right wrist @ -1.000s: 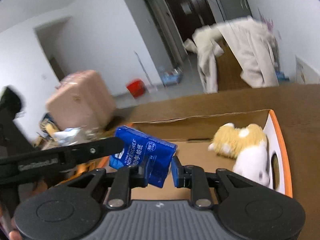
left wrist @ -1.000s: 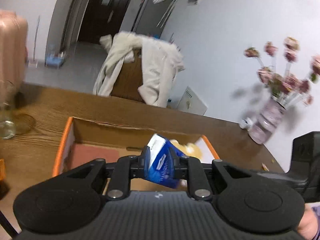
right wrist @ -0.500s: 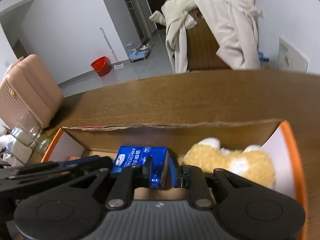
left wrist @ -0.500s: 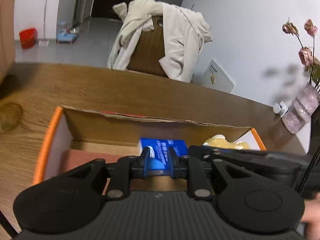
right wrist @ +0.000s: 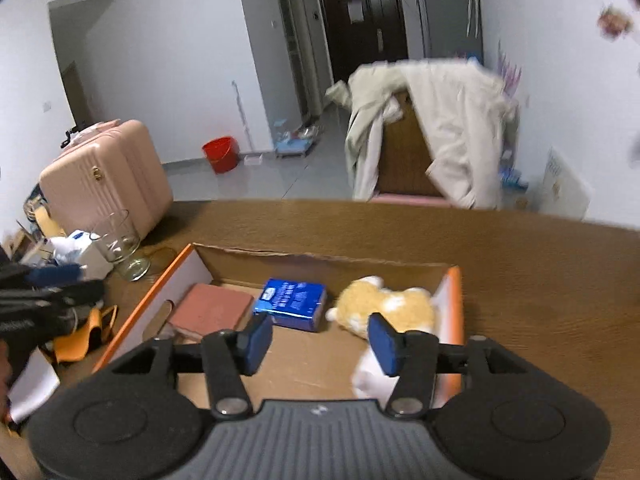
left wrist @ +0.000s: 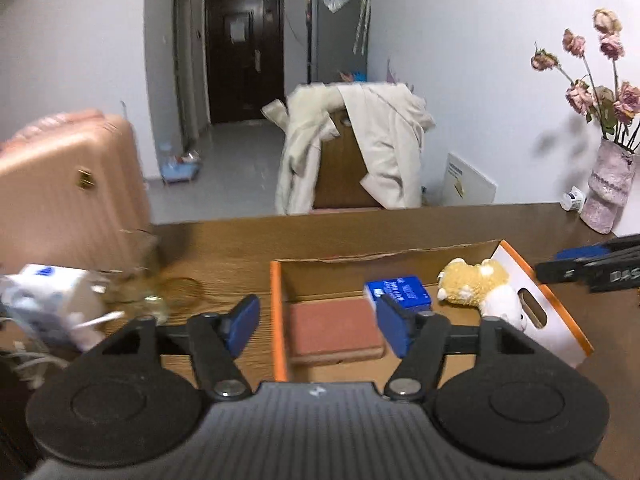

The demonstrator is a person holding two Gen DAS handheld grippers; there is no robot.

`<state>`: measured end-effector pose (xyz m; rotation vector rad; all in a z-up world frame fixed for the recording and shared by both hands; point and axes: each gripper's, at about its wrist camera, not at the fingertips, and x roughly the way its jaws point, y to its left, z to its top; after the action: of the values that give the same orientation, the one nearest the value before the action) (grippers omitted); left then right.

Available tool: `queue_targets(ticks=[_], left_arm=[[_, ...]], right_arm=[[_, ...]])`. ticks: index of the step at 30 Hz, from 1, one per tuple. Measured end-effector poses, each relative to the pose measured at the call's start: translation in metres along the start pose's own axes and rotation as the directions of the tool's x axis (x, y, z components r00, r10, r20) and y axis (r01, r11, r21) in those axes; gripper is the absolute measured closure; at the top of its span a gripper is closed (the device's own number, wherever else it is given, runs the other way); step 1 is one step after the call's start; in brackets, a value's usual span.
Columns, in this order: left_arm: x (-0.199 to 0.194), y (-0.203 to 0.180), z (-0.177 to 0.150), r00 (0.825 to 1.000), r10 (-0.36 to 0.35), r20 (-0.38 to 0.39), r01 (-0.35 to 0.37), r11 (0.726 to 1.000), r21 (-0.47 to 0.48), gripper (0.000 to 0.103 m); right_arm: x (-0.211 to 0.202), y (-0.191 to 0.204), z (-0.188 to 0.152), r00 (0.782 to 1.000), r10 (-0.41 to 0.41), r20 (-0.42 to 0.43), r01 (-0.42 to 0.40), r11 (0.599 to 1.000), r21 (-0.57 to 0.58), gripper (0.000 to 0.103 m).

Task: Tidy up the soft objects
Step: 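Carry the tissue pack with the right gripper into the box and release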

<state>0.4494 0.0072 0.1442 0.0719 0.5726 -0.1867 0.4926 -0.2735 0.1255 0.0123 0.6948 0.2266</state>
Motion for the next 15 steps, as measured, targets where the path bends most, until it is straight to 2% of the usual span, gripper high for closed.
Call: queue_targets(ticks=[3,6,8,11,15], left_arm=[[-0.04,0.004,-0.01,0.998,0.03,0.052,-0.03,0.999,0.016,0.029],[-0.076,0.006,-0.026,0.994,0.047,0.102,-0.048,0.999,0.009,0.027],[-0.097,0.004,-0.042,0.989,0.057,0.134,-0.06,0.998,0.019,0.024],[-0.126,-0.002,-0.068,0.982,0.071,0.177,-0.077,0.997,0.025,0.024],[-0.166,-0.012,-0.108,0.969,0.061,0.24,-0.07,0.997,0.029,0.021]], right_arm=[[-0.038,0.006,-0.012,0.998,-0.042,0.053,0.045,0.998,-0.045,0.04],[-0.073,0.011,-0.033,0.993,-0.043,0.113,0.05,0.997,-0.062,0.037],[-0.095,0.016,-0.048,0.986,-0.038,0.162,0.051,0.996,-0.073,0.032],[-0.127,0.028,-0.078,0.973,-0.054,0.226,0.076,0.993,-0.087,0.031],[-0.162,0.05,-0.123,0.957,-0.036,0.288,0.072,0.991,-0.117,0.028]])
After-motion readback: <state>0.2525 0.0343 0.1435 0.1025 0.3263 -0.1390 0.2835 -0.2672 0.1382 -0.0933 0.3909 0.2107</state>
